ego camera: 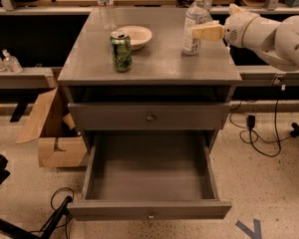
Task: Place blue plastic bottle into middle drawer
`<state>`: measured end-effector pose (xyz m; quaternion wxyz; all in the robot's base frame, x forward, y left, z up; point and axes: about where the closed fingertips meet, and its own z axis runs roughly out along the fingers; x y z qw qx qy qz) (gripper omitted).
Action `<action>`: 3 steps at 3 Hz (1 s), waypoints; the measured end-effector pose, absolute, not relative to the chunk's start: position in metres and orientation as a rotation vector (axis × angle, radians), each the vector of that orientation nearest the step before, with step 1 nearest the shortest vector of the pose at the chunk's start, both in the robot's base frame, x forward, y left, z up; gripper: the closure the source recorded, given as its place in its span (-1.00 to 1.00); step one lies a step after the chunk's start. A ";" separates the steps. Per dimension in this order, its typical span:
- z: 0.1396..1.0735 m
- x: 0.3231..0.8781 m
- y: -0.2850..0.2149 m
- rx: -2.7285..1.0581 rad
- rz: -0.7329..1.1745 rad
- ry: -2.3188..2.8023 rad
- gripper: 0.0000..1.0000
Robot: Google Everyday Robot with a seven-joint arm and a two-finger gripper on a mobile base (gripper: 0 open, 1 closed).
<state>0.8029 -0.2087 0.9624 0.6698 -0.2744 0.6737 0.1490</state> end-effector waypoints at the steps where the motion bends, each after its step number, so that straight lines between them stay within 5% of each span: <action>1: 0.950 0.829 -0.206 -0.594 0.325 1.557 -1.00; 3: 0.927 0.865 -0.196 -0.469 0.428 1.582 -1.00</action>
Offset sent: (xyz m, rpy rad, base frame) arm 0.0700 -0.0077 -0.0439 0.1682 0.1193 -0.1027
